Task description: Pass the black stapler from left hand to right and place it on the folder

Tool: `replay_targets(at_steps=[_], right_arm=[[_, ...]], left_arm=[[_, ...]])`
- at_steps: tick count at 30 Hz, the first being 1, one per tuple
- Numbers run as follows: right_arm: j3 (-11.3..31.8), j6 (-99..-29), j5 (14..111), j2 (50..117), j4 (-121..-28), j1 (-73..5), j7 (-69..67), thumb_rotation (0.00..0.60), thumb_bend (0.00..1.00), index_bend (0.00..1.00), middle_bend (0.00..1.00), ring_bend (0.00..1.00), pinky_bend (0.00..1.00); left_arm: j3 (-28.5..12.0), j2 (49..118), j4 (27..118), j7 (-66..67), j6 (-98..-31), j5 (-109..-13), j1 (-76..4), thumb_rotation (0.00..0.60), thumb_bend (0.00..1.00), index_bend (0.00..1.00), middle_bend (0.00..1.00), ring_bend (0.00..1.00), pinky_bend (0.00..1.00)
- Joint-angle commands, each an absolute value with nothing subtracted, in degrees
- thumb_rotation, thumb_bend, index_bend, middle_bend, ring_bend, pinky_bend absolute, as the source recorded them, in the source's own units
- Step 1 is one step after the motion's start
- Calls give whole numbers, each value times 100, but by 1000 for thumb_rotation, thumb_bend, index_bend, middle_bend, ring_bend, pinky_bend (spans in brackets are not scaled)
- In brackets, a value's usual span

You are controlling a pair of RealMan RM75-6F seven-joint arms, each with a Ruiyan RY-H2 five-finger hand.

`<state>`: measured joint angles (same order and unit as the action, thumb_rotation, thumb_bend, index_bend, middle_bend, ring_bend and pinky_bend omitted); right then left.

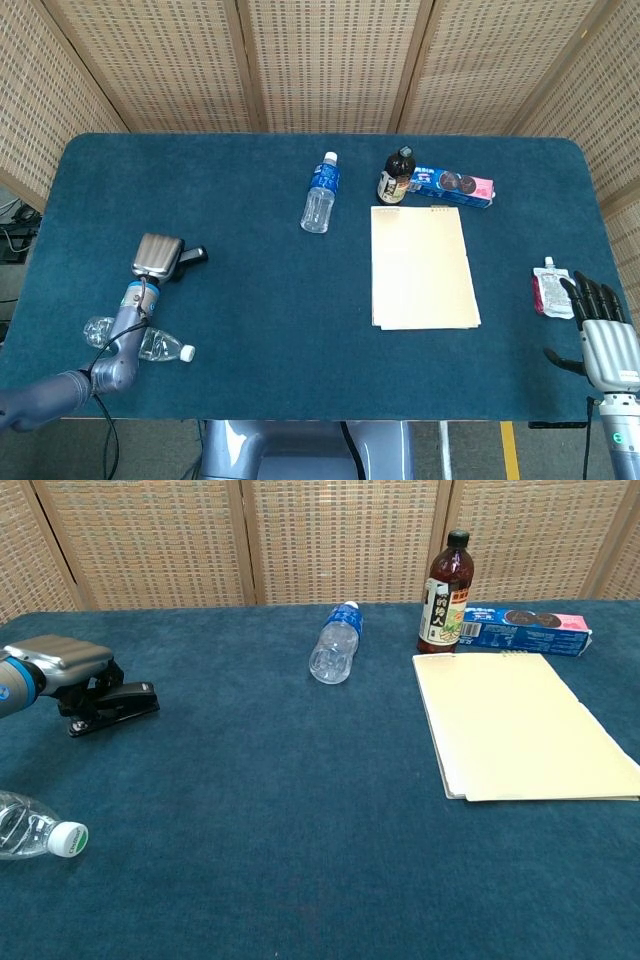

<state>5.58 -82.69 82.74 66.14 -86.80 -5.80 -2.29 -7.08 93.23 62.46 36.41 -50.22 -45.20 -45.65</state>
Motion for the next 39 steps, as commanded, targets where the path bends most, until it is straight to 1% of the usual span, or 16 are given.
replay_targets(at_steps=[1,7,14,17,22,29,39], right_arm=[[558,-8281,8279,6608,-8690,-575,-232,600,140,43,0,0,0],[570,-8294,8266,6581,-8704,-566,-268,600,140,43,0,0,0],[606,-8251,8174,6543,-8693,-567,-318,600,140,45,0,0,0],[627,-8221,8120,6535,-8675,-569,-365,600,140,45,0,0,0],[682,-8141,7977,6527,-8592,-579,-449,600,140,45,0,0,0],[719,-7978,7812,6540,-8454,-609,-521,600,139,45,0,0,0],[810,-7786,7570,6610,-8224,-667,-560,600,140,45,0,0,0]], left_arm=[[-703,9322,6317,3417,-5192,-4862,-4521,600,577,813,577,561,549],[-770,9237,6613,3305,-5308,-5140,-4544,600,578,814,577,561,548],[-946,9281,7137,3366,-5294,-5409,-4813,600,579,814,577,561,548],[-1025,9348,7267,3573,-5305,-5420,-4977,600,579,814,577,561,548],[-1244,9587,7333,4009,-5241,-5173,-5349,600,578,813,577,561,548],[-1430,10196,6834,4358,-5044,-4906,-5893,600,578,813,577,561,548],[-1653,11114,5603,4335,-4434,-4746,-6673,600,578,812,577,561,546]])
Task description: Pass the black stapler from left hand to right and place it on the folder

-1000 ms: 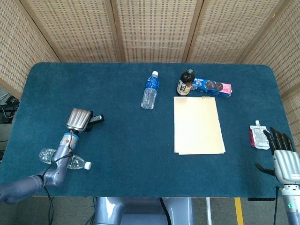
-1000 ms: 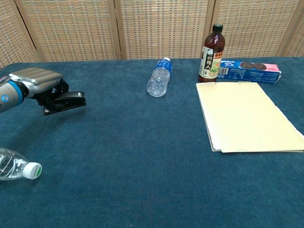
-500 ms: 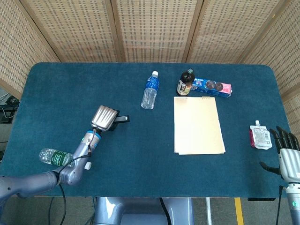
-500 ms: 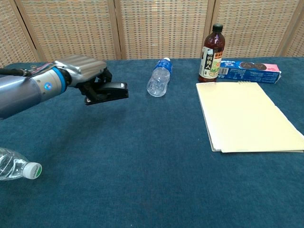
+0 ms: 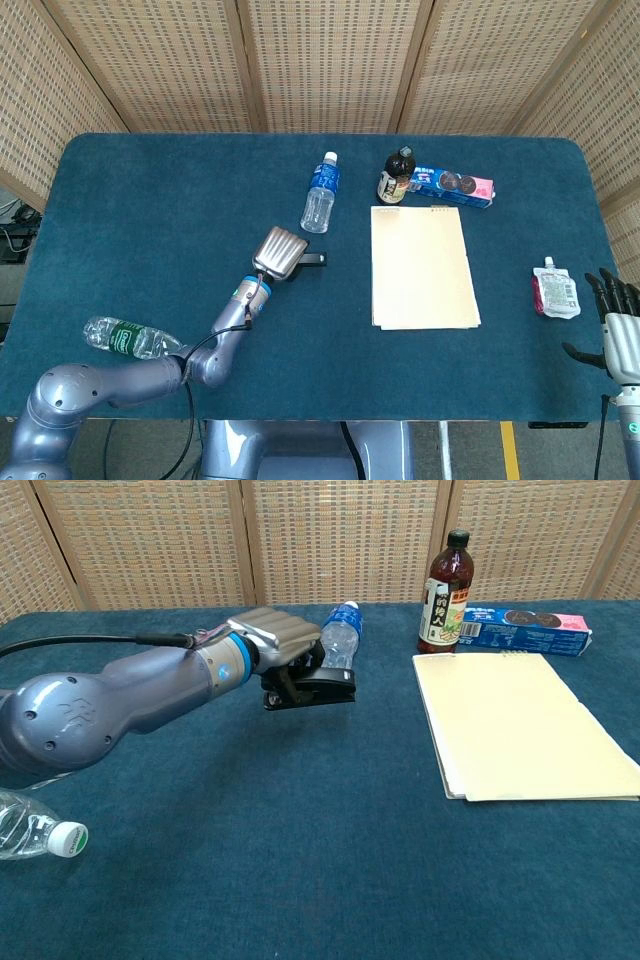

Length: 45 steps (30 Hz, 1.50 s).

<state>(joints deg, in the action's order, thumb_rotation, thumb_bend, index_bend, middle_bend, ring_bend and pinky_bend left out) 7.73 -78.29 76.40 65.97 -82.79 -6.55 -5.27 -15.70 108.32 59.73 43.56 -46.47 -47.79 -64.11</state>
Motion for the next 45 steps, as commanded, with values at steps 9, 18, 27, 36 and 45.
replay_targets(at_steps=[9,18,27,36,45], right_arm=[[842,-7706,7466,6629,-8118,-673,-601,600,140,45,0,0,0],[868,-7730,7460,6596,-8165,-656,-658,600,140,45,0,0,0],[858,-7719,7504,6610,-8173,-675,-645,600,140,45,0,0,0],[855,-7771,7546,6591,-8225,-661,-650,600,139,45,0,0,0],[831,-7815,7594,6567,-8252,-637,-642,600,140,45,0,0,0]], left_arm=[[-1698,11623,4842,4156,-4110,-4818,-7045,600,577,798,577,561,538],[-1589,11715,4634,3926,-4015,-4986,-7003,600,557,735,517,538,510],[-1518,11526,4849,3796,-4073,-5148,-6886,600,385,350,117,121,109],[-1476,11371,5117,3755,-4192,-5212,-6775,600,346,207,0,0,52],[-1478,10768,5973,3405,-4705,-5550,-6422,600,348,207,0,0,44]])
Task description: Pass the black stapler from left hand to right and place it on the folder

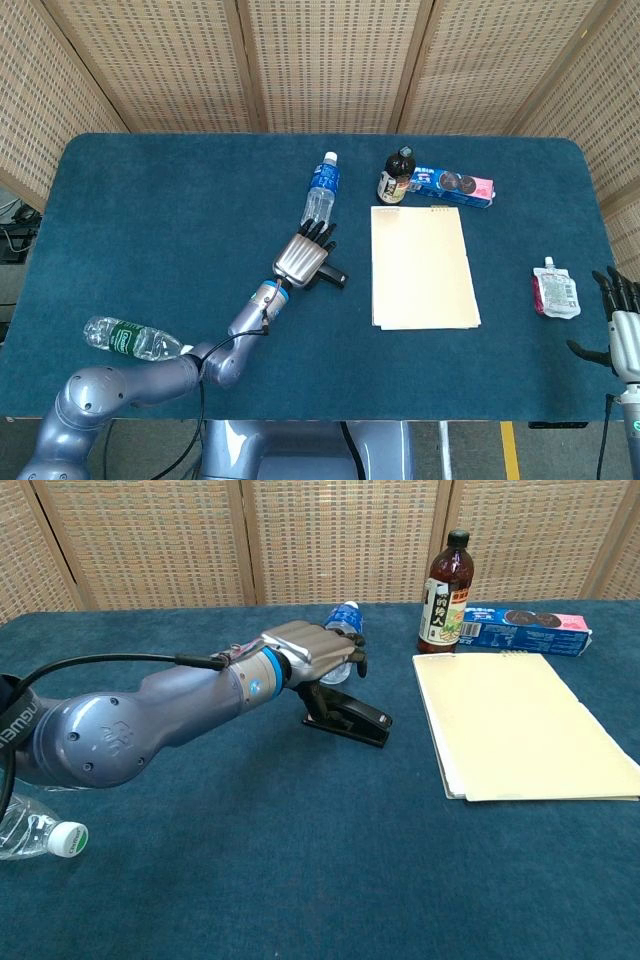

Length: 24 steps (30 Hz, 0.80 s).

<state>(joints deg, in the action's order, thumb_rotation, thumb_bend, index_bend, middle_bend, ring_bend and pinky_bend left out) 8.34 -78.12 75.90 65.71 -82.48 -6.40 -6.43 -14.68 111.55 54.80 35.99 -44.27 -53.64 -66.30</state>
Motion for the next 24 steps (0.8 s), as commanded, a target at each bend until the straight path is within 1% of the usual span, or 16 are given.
replay_targets(at_steps=[1,6,11,12,14,16,17,19,21,24], right_arm=[[828,-7828,7603,6564,-8262,-633,-635,600,140,45,0,0,0],[811,-7889,7652,6547,-8320,-610,-603,600,140,45,0,0,0],[786,-7905,7688,6552,-8366,-607,-528,600,140,45,0,0,0],[776,-7902,7698,6561,-8375,-612,-494,600,140,45,0,0,0],[761,-7904,7716,6578,-8397,-616,-439,600,140,45,0,0,0],[729,-7912,7762,6596,-8426,-622,-352,600,139,44,0,0,0],[714,-7912,7781,6607,-8441,-625,-319,600,140,44,0,0,0],[682,-7903,7819,6614,-8485,-629,-270,600,140,43,0,0,0],[647,-7899,7860,6627,-8547,-635,-193,600,140,43,0,0,0],[626,-7909,7890,6660,-8602,-646,-80,600,139,43,0,0,0]], left_arm=[[-1492,10586,6177,3374,-4807,-5592,-6349,600,349,207,0,0,43],[-1646,9652,7198,3161,-5360,-5729,-5947,600,349,204,0,0,39],[-1615,8721,8181,2987,-5851,-5888,-5441,600,345,137,0,0,4],[-1572,8477,8401,2968,-5982,-5915,-5284,600,342,120,0,0,1],[-1477,8078,8797,2962,-6219,-5974,-5014,600,294,69,0,0,0],[-1372,7687,9179,2920,-6526,-6015,-4685,600,205,16,0,0,0],[-1332,7545,9327,2881,-6667,-6043,-4545,600,183,3,0,0,0],[-1241,7329,9575,2852,-6951,-6113,-4289,600,172,0,0,0,0],[-1077,7117,9797,2869,-7409,-6266,-3927,600,166,0,0,0,0],[-871,6981,9947,2844,-7863,-6479,-3538,600,164,0,0,0,0]])
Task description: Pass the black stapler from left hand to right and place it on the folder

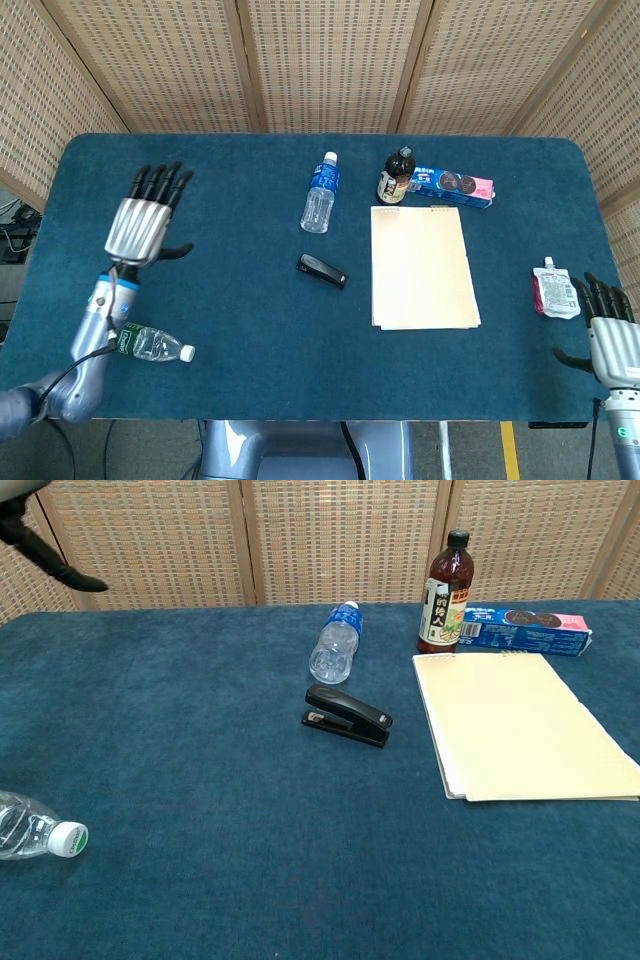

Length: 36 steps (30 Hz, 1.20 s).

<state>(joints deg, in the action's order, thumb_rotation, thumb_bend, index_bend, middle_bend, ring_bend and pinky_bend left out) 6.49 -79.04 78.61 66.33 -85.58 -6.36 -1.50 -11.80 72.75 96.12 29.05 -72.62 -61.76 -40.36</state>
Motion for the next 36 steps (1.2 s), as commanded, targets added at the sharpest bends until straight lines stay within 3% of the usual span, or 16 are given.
replay_targets(at_steps=[1,7,14,19,25,30,36], right_arm=[[613,-7907,7911,6675,-8622,-654,-34,600,139,43,0,0,0],[564,-7907,7996,6783,-8605,-697,192,600,140,43,0,0,0],[620,-7845,7998,6933,-8643,-827,435,600,139,52,0,0,0],[779,-7798,8147,7093,-9029,-1133,942,600,140,134,0,0,2],[1016,-7513,8147,7446,-9676,-1637,1805,600,132,248,0,0,78],[1281,-7169,7714,8104,-9974,-2148,2721,600,141,332,0,0,125],[1498,-6935,7064,9021,-9898,-2655,3526,600,143,340,0,0,128]], left_arm=[[-785,6967,9970,2772,-8075,-6564,-3348,600,163,0,0,0,0],[-164,7204,9612,2562,-9063,-7063,-2357,600,165,0,0,0,0],[360,7366,9000,1974,-9251,-7536,-1670,600,172,0,0,0,0],[339,7364,8832,1778,-9374,-7785,-1472,600,174,0,0,0,0],[126,7361,8749,1558,-9249,-7752,-1438,600,176,0,0,0,0],[6,7316,8707,1408,-9072,-7696,-1401,600,176,0,0,0,0],[-142,7256,8655,1217,-8909,-7612,-1369,600,176,0,0,0,0]])
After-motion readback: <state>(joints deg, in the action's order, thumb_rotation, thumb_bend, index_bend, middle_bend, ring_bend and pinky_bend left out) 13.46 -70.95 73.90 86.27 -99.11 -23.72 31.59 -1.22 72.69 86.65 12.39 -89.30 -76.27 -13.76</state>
